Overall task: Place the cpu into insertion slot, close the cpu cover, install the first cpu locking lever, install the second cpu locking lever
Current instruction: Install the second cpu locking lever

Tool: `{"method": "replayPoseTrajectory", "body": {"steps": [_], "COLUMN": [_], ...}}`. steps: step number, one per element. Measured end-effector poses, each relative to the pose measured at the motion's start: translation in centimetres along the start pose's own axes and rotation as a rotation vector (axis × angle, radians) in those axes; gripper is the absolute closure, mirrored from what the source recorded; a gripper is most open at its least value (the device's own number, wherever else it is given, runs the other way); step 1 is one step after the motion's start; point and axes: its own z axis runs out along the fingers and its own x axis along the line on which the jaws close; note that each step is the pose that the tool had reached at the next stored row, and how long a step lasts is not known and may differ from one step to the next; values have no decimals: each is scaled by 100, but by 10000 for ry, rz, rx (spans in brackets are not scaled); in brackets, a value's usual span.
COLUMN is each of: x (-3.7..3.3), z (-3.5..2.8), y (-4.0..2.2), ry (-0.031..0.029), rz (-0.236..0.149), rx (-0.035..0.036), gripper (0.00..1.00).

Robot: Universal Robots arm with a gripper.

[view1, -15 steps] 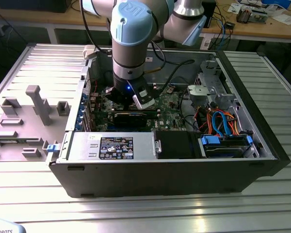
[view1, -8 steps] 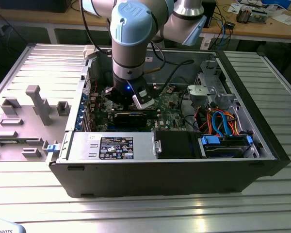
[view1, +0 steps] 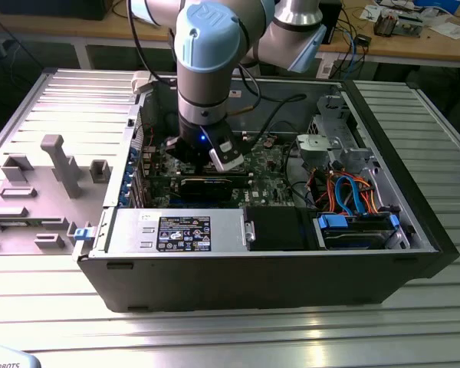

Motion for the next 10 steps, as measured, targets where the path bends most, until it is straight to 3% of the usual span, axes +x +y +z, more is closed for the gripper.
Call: {"method": "replayPoseTrajectory", "body": {"steps": [10], "x": [3], "z": [25], "y": [27], "ry": [3], "rz": [2], "rx": [4], "gripper": [89]}}
